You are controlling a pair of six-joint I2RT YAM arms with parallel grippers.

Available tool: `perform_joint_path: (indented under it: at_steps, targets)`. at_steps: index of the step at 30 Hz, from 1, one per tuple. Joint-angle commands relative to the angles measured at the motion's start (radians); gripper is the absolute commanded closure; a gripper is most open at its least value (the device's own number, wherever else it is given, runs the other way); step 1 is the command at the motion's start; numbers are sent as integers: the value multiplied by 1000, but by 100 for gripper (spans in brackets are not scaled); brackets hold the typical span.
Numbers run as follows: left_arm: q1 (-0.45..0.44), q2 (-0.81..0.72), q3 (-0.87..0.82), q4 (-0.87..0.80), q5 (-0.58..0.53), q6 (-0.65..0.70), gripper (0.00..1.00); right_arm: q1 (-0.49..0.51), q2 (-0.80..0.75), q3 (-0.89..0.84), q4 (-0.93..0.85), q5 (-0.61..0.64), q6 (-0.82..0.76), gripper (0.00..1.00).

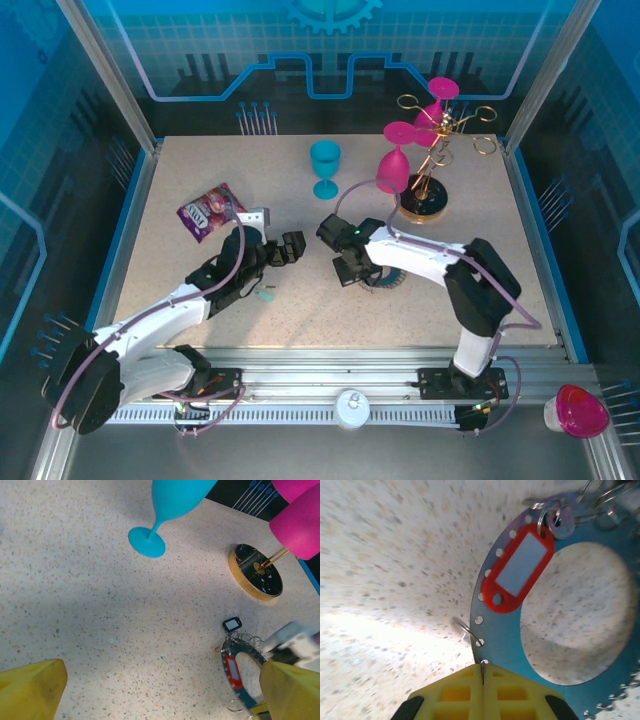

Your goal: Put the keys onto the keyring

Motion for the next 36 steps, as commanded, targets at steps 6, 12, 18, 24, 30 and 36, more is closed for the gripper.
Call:
perform_joint_path:
  at_steps: [6, 12, 18, 24, 30, 36]
  targets:
    - [-5, -75, 116, -26, 91, 440, 1, -9, -257, -9, 105, -86, -357, 100]
    - [-4, -81, 142, -7, 255, 679, 8, -44, -321, 34, 138, -230, -567, 100]
    - [-4, -44, 198, -109, 445, 864, 23, -96, -407, -7, 221, -390, -683, 100]
    - [-3, -32, 143, -5, 596, 859, 37, -157, -485, -74, 300, -556, -742, 100]
    - [-3, -13, 38, 226, 705, 761, 51, -181, -503, -100, 322, -723, -839, 100]
    - [-4, 8, -1, 234, 773, 787, 61, -181, -532, -165, 388, -833, -935, 100]
